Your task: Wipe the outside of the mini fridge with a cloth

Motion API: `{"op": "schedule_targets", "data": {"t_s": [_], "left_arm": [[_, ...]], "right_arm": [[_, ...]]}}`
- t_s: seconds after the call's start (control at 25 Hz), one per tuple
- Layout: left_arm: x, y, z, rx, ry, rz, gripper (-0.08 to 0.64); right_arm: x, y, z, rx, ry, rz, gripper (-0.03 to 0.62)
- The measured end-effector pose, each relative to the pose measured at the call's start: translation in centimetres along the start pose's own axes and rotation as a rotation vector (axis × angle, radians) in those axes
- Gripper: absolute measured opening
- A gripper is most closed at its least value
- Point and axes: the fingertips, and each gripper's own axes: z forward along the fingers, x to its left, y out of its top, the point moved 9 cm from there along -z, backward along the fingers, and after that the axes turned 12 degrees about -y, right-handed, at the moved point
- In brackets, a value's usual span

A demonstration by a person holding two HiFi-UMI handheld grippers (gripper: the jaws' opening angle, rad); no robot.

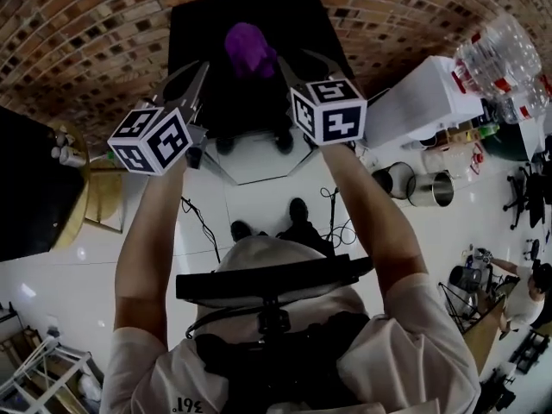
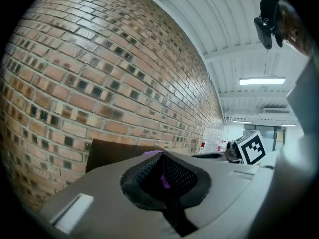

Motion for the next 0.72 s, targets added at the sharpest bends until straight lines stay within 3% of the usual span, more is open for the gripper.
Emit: {"op": "schedule_targets", "data": {"t_s": [0.2,0.32,0.52,0.72], "left_arm": [[1.0,0.0,1.5,0.026,-0.027,0.047,0.0],[1.4,0.0,2.0,0.041,-0.022,0.058,0.0],[1.8,-0.1,2.4,0.066,0.025,0.071,0.0],[1.1,-0.6,3.2,0.15,0.042,0.152,0.0]], "right_arm": [[-0.7,0.1,0.1,-0.016,-0.051,0.057,0.114],[-0.5,0.0,0.4,0.009,-0.036,0.032,0.115],[-1.9,0.2,1.3,0.024,-0.008,0.09,0.115],[-2.6,0.4,1.8,0.004,0.029,0.098,0.114]]}}
